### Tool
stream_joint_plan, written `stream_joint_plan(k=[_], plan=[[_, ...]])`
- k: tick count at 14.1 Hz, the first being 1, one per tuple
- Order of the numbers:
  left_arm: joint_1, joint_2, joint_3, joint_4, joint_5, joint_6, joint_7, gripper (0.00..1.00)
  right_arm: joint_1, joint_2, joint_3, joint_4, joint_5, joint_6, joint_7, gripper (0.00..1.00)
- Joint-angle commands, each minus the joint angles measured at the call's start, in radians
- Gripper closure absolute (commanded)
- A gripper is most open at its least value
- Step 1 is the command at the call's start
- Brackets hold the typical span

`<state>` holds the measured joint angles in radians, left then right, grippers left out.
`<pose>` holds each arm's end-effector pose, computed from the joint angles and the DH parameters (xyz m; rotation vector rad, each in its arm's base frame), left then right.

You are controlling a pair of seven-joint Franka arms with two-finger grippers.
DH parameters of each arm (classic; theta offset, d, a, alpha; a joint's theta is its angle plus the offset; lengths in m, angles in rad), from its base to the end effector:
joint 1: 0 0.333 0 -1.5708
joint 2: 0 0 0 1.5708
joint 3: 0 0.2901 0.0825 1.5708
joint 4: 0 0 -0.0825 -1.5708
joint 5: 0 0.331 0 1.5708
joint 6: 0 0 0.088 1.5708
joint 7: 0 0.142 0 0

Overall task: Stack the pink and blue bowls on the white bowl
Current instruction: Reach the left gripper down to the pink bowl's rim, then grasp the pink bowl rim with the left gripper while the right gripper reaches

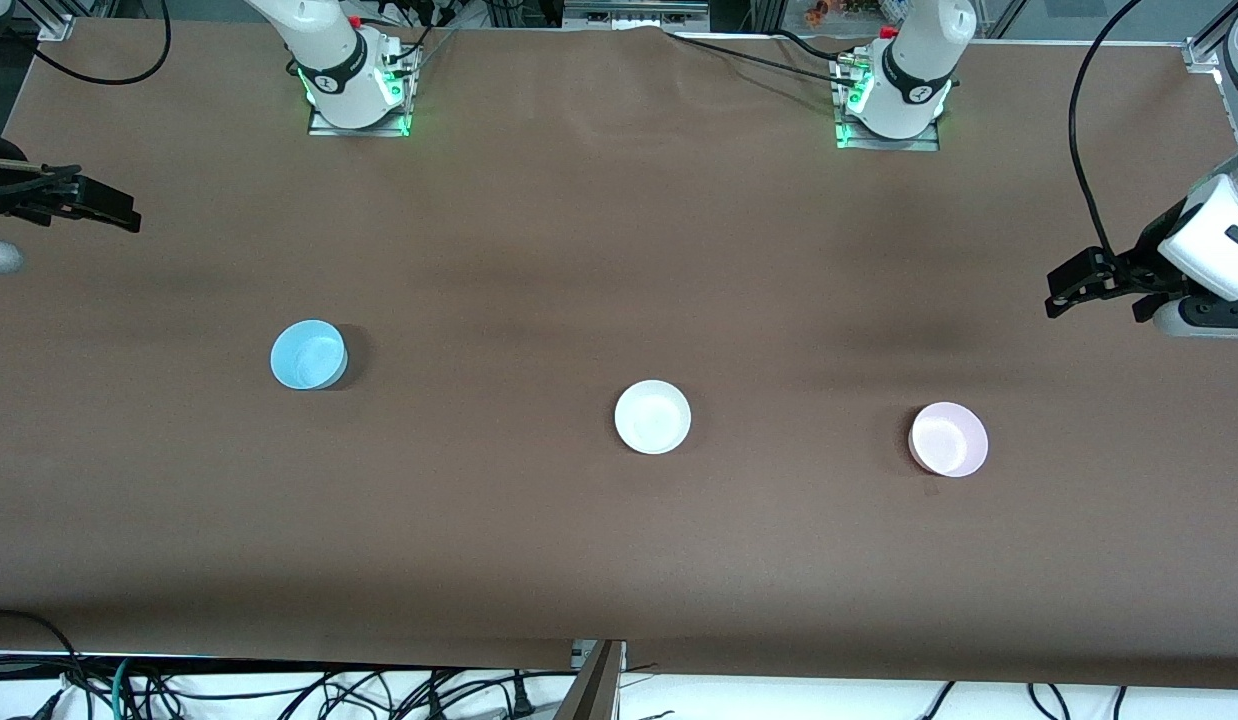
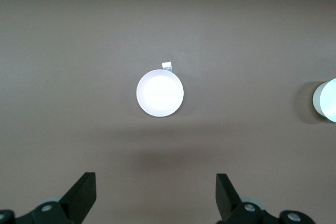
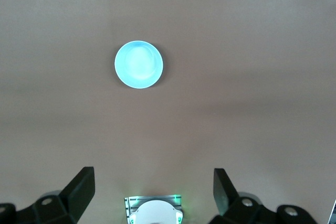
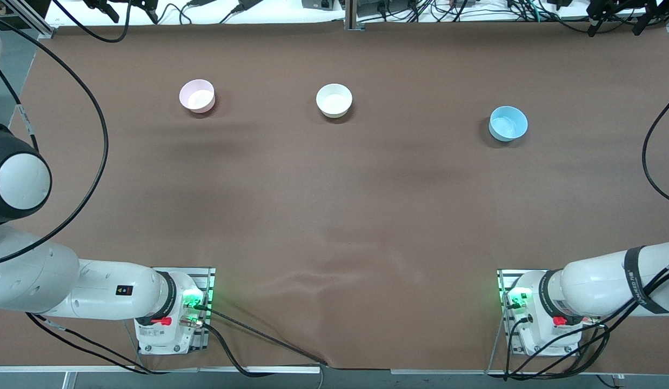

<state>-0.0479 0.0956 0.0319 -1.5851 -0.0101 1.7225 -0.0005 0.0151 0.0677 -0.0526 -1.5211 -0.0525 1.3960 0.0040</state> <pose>0.5416 -0.0106 0.5214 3.1335 -0.0226 0.0655 0.4929 -0.0259 0.5374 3.0737 -0.0705 -0.2986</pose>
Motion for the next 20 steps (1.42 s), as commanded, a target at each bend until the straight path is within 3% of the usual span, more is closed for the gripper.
stream_joint_plan(k=[1, 4, 7, 9, 16, 20], plan=[[-0.009, 0.013, 0.006, 0.037, -0.007, -0.029, -0.003, 0.00, 0.000, 0.007, 0.005, 0.021, -0.004, -0.006, 0.013, 0.00], [0.000, 0.029, 0.009, 0.039, -0.002, -0.020, -0.003, 0.00, 0.000, 0.007, 0.005, 0.022, -0.003, -0.006, 0.013, 0.00], [0.014, 0.134, 0.017, 0.129, -0.007, -0.020, -0.003, 0.00, 0.000, 0.009, 0.005, 0.022, -0.003, -0.006, 0.013, 0.00], [0.022, 0.186, 0.017, 0.139, -0.007, -0.014, 0.007, 0.00, 0.000, 0.008, 0.005, 0.021, -0.003, -0.006, 0.013, 0.00], [0.076, 0.443, 0.014, 0.024, -0.008, 0.406, 0.135, 0.00, 0.000, 0.009, 0.005, 0.022, -0.001, 0.001, 0.031, 0.00], [0.103, 0.490, 0.014, -0.156, -0.008, 0.662, 0.136, 0.00, 0.005, 0.009, 0.007, 0.019, 0.028, 0.026, 0.034, 0.00]])
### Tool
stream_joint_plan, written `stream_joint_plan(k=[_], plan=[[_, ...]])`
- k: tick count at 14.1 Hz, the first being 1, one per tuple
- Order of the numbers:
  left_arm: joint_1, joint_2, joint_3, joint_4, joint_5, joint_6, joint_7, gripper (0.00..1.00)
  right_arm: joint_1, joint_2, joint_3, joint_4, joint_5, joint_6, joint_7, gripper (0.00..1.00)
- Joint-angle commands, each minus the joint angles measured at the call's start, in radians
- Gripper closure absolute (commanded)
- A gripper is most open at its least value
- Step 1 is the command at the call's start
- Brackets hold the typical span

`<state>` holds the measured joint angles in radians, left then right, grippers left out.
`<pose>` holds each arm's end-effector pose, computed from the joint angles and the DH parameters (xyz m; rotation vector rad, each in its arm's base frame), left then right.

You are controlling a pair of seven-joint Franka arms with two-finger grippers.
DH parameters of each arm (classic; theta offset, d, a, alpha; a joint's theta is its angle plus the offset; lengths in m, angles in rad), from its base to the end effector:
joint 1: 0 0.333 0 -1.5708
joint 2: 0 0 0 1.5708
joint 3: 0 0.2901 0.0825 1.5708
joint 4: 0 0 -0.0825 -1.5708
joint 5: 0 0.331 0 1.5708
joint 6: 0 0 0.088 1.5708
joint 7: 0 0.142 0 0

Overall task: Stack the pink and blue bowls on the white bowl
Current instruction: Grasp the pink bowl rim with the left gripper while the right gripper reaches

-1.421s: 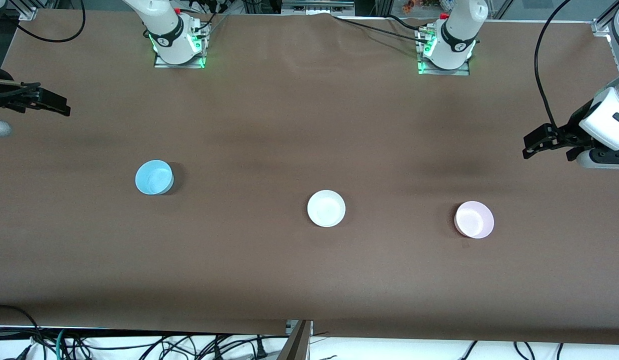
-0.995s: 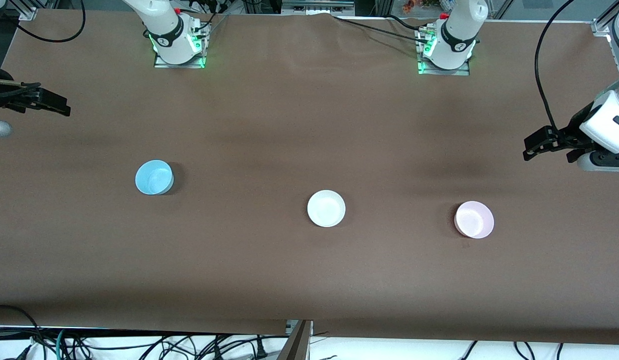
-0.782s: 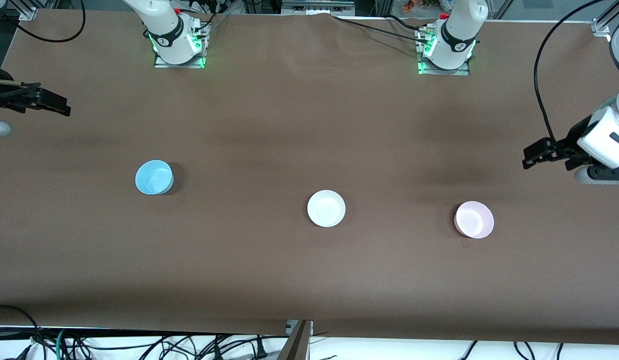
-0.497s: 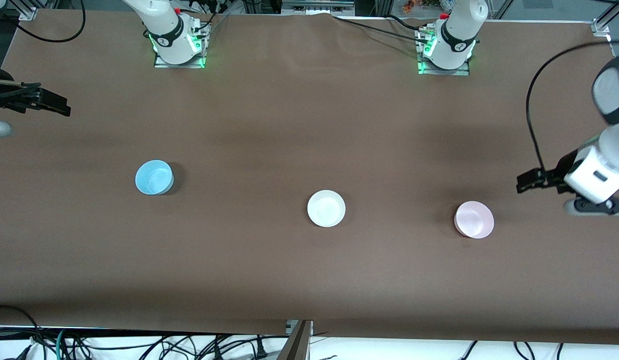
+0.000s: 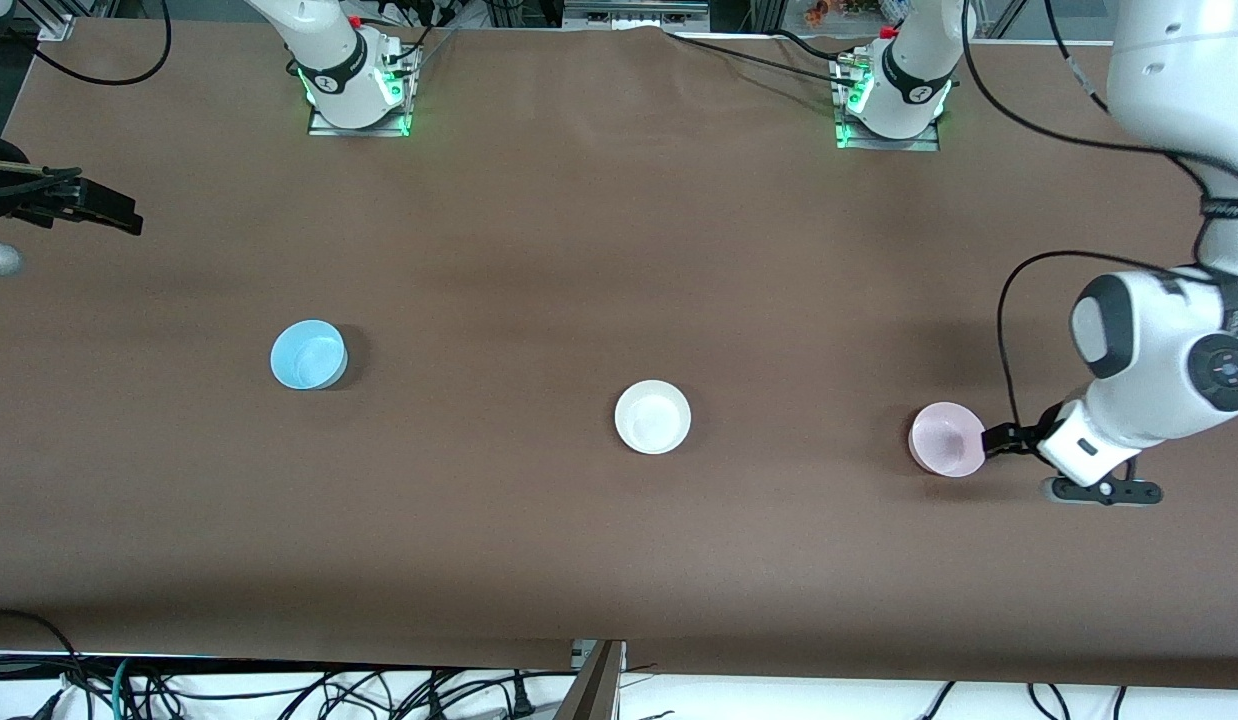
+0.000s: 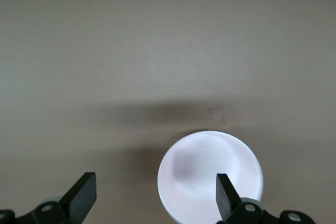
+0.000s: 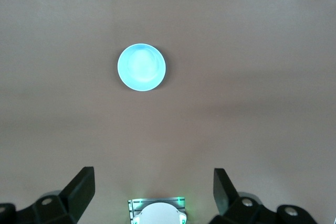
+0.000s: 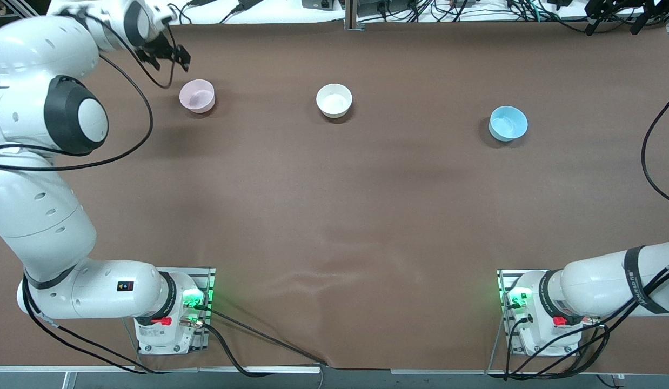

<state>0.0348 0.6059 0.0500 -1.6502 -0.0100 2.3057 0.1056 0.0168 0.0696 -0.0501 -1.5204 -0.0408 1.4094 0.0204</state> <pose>0.6345 0.0504 0.2418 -3.1151 0.0372 -0.0751 0.4956 -0.0220 0.5375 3.0847 -0.0876 -0.2797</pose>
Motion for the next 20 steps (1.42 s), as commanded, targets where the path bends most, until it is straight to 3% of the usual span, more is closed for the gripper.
stream_joint_plan(k=[1, 6, 8, 11, 14, 20], plan=[[0.026, -0.017, -0.004, -0.121, -0.008, 0.096, 0.029, 0.00, 0.003, 0.010, 0.004, 0.011, 0.016, 0.023, 0.016, 0.00], [0.040, -0.018, -0.004, -0.249, -0.008, 0.257, 0.029, 0.00, 0.002, 0.062, 0.001, 0.011, 0.019, 0.039, 0.015, 0.00], [0.039, -0.031, -0.009, -0.253, -0.008, 0.256, 0.020, 0.01, 0.002, 0.084, 0.001, 0.011, 0.010, 0.062, 0.007, 0.00], [0.028, -0.052, -0.012, -0.253, -0.008, 0.245, 0.016, 0.15, -0.008, 0.140, -0.004, 0.017, 0.022, 0.074, -0.003, 0.00], [0.025, -0.078, -0.016, -0.253, -0.008, 0.213, -0.007, 0.20, -0.009, 0.179, -0.005, 0.013, 0.019, 0.114, -0.003, 0.00], [0.027, -0.066, -0.016, -0.261, -0.008, 0.218, -0.009, 0.34, -0.024, 0.349, -0.005, -0.024, 0.022, 0.285, -0.034, 0.00]])
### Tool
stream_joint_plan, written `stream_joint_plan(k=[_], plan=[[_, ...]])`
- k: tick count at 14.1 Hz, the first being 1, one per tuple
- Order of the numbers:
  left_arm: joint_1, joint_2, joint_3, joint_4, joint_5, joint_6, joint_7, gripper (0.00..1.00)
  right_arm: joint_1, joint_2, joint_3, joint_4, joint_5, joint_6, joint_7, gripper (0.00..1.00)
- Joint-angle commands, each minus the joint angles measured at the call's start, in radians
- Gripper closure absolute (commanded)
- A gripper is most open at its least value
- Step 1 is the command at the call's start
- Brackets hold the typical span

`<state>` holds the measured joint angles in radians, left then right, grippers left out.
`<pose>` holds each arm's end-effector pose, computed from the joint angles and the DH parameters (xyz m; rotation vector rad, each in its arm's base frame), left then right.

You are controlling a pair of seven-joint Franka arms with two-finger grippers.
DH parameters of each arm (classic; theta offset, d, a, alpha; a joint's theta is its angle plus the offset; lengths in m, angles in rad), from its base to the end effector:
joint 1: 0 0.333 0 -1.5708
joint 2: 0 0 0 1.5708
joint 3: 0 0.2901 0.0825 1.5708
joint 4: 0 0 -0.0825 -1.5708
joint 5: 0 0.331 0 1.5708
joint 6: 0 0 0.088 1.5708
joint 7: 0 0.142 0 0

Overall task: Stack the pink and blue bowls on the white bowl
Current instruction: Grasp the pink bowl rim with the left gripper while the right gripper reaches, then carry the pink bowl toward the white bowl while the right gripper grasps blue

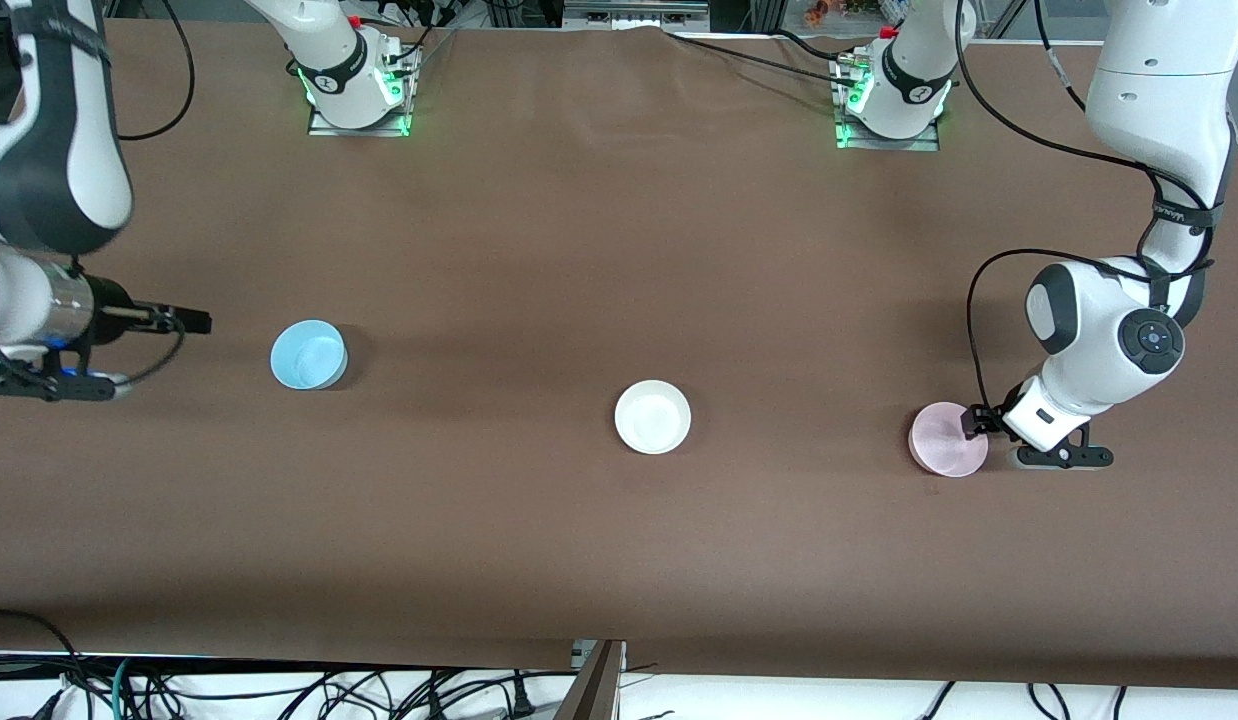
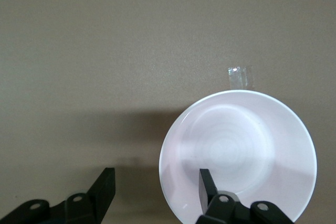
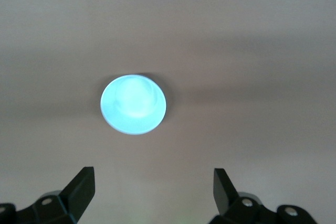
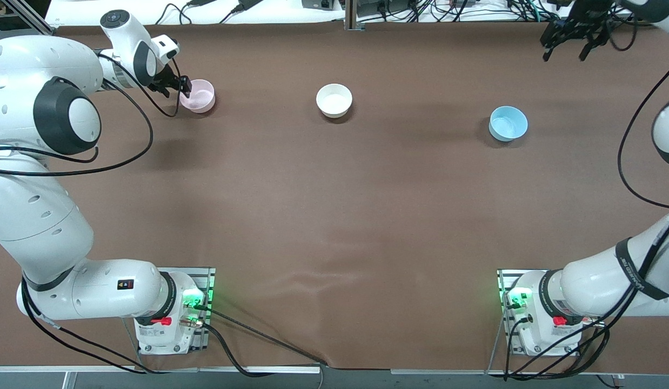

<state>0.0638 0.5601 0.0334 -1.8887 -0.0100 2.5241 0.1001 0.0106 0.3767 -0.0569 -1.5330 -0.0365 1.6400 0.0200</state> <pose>0.5946 0.0572 0.1981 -3.1206 0.0012 -0.1158 0.5693 -0.0281 0.3804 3.0588 -0.0883 -0.4154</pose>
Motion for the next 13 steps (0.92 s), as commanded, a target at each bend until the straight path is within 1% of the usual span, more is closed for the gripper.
stream_joint_plan(k=[1, 2, 5, 7, 9, 10, 11, 12, 13], plan=[[-0.002, -0.013, 0.000, -0.023, -0.008, 0.004, -0.003, 0.34, -0.024, 0.050, 0.002, -0.039, 0.018, 0.102, -0.048, 0.00], [-0.002, -0.008, 0.000, -0.023, -0.008, 0.008, -0.003, 0.34, -0.024, 0.050, 0.002, -0.062, 0.018, 0.134, -0.057, 0.00], [-0.004, -0.008, 0.000, -0.027, -0.008, 0.012, -0.003, 0.43, -0.024, 0.060, 0.002, -0.079, 0.018, 0.156, -0.057, 0.00], [-0.004, -0.005, 0.000, -0.027, -0.008, 0.013, -0.003, 0.54, -0.024, 0.071, 0.002, -0.079, 0.018, 0.167, -0.057, 0.00], [-0.005, -0.002, 0.000, -0.027, -0.008, 0.013, -0.003, 0.63, -0.024, 0.090, 0.002, -0.101, 0.021, 0.204, -0.057, 0.00], [-0.005, -0.002, 0.000, -0.027, -0.007, 0.013, -0.003, 0.69, -0.023, 0.084, 0.002, -0.134, 0.021, 0.242, -0.058, 0.00], [-0.007, -0.002, 0.000, -0.027, -0.007, 0.013, -0.003, 0.81, -0.026, 0.080, 0.003, -0.160, 0.030, 0.273, -0.057, 0.00], [-0.007, -0.002, 0.000, -0.027, -0.007, 0.013, -0.003, 0.93, -0.027, 0.079, 0.003, -0.176, 0.059, 0.279, -0.058, 0.00], [-0.013, -0.002, 0.000, -0.027, -0.007, 0.013, -0.003, 1.00, -0.028, 0.076, 0.003, -0.182, 0.084, 0.278, -0.058, 0.00]])
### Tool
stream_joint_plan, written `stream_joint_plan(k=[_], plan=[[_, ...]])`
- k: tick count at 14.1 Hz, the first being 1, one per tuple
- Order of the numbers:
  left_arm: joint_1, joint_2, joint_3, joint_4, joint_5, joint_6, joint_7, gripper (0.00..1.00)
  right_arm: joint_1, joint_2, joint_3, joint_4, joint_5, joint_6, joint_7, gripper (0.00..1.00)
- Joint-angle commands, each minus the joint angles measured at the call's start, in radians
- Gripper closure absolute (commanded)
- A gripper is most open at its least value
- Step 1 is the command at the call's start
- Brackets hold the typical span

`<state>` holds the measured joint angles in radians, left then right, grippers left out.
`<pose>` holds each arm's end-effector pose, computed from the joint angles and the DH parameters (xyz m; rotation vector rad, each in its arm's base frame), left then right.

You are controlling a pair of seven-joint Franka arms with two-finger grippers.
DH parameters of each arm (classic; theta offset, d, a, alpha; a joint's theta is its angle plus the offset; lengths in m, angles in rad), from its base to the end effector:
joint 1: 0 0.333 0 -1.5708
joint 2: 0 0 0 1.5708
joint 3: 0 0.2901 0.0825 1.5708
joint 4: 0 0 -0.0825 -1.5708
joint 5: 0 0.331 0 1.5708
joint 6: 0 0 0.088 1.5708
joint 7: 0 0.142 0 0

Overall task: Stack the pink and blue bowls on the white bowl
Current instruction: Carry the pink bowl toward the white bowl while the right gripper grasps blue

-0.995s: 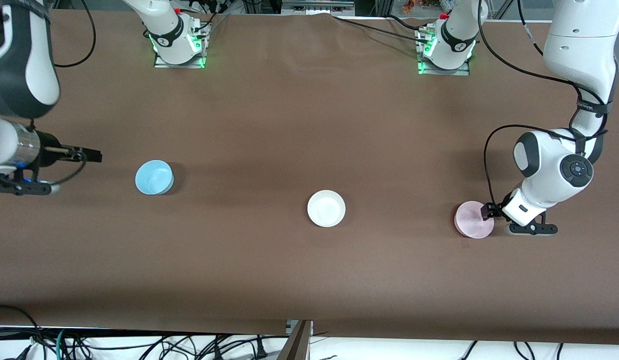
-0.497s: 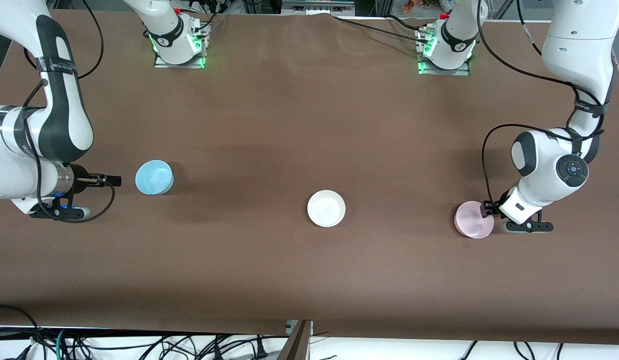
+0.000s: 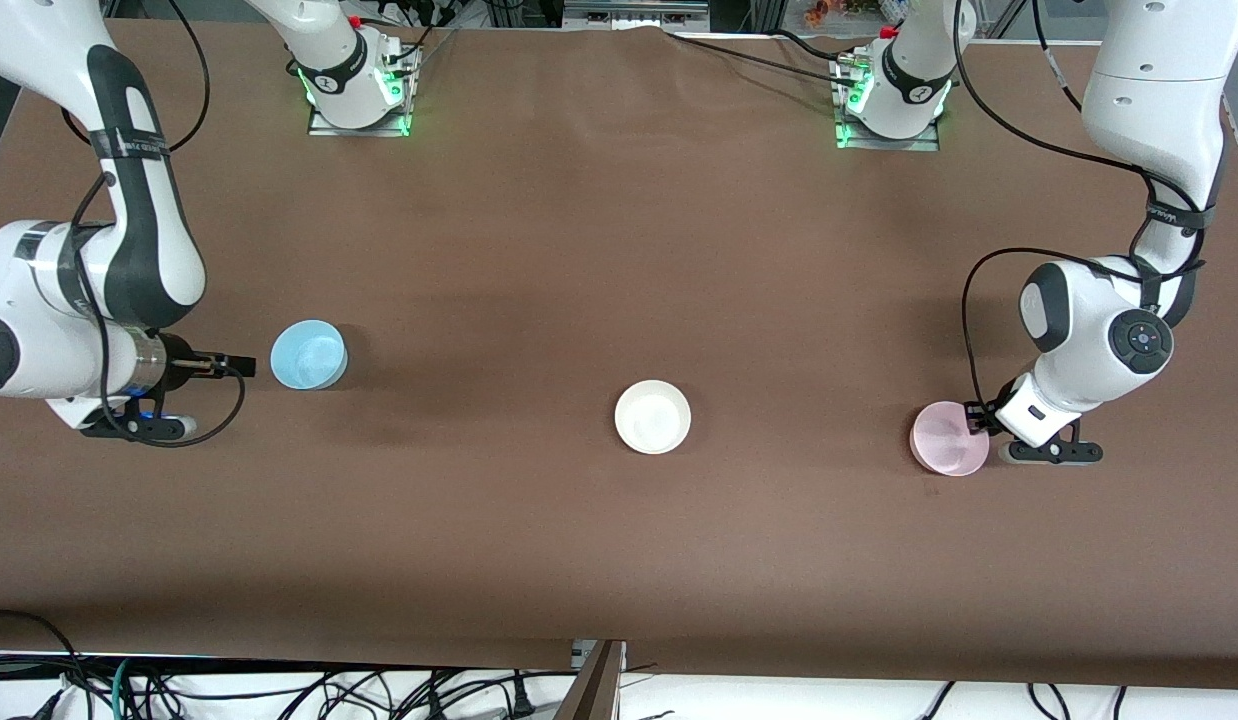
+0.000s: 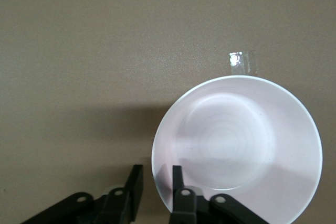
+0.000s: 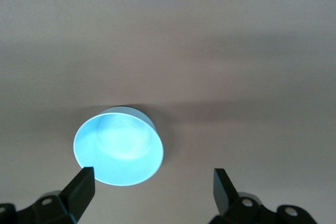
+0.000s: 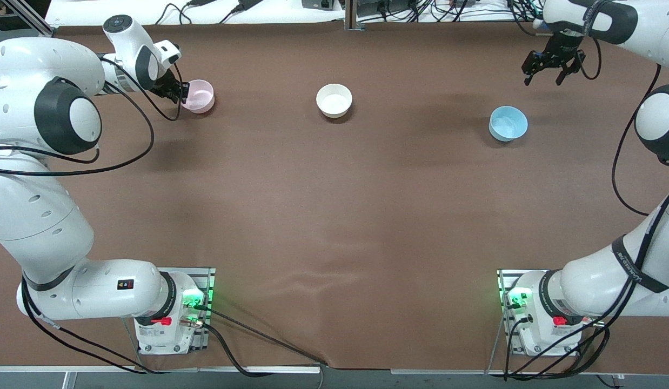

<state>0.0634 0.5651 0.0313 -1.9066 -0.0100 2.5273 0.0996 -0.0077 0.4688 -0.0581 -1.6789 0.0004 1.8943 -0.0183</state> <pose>0.5884 0.0553 0.1888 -3.1244 0.0035 -0.0853 0.5756 -0.0356 0.2840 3.0999 -0.0694 -0.3952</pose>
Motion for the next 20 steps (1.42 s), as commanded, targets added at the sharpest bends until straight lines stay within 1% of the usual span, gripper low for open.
stream_joint_plan(k=[1, 3, 6, 8, 9, 11, 12, 14, 15, 18, 19, 20], plan=[[-0.020, -0.007, 0.002, -0.009, -0.007, 0.010, -0.004, 1.00, -0.009, -0.019, 0.004, -0.053, 0.058, 0.029, -0.022, 0.00], [-0.023, -0.010, 0.002, -0.005, -0.005, 0.010, -0.004, 1.00, -0.014, -0.042, 0.003, -0.111, 0.090, 0.083, -0.023, 0.00], [-0.030, -0.022, 0.001, 0.006, -0.005, 0.005, -0.006, 1.00, -0.037, -0.065, 0.003, -0.206, 0.096, 0.195, -0.107, 0.00], [-0.034, -0.054, -0.001, 0.017, -0.013, -0.002, -0.029, 1.00, -0.046, -0.065, 0.000, -0.229, 0.180, 0.215, -0.167, 0.00], [-0.036, -0.077, -0.019, 0.018, -0.015, -0.013, -0.072, 1.00, -0.048, -0.064, -0.003, -0.239, 0.206, 0.230, -0.189, 0.00], [-0.034, -0.129, -0.071, 0.020, -0.016, -0.068, -0.192, 1.00, -0.051, -0.064, -0.017, -0.265, 0.226, 0.276, -0.222, 0.00], [-0.034, -0.157, -0.106, 0.020, -0.016, -0.096, -0.251, 1.00, -0.055, -0.062, -0.025, -0.272, 0.266, 0.285, -0.259, 0.00], [-0.034, -0.203, -0.167, 0.021, -0.016, -0.165, -0.358, 1.00, -0.064, -0.050, -0.043, -0.289, 0.384, 0.299, -0.386, 0.00], [-0.034, -0.214, -0.209, 0.023, -0.016, -0.182, -0.421, 1.00, -0.066, -0.047, -0.046, -0.301, 0.418, 0.319, -0.437, 0.00], [-0.040, -0.206, -0.332, 0.029, -0.005, -0.182, -0.668, 1.00, -0.071, -0.042, -0.048, -0.314, 0.435, 0.335, -0.468, 0.00], [-0.057, -0.205, -0.356, 0.034, -0.005, -0.182, -0.734, 1.00, -0.071, -0.039, -0.046, -0.314, 0.437, 0.336, -0.491, 0.00], [-0.095, -0.205, -0.361, 0.034, -0.005, -0.182, -0.812, 1.00, -0.072, -0.038, -0.048, -0.314, 0.437, 0.342, -0.505, 0.00]])
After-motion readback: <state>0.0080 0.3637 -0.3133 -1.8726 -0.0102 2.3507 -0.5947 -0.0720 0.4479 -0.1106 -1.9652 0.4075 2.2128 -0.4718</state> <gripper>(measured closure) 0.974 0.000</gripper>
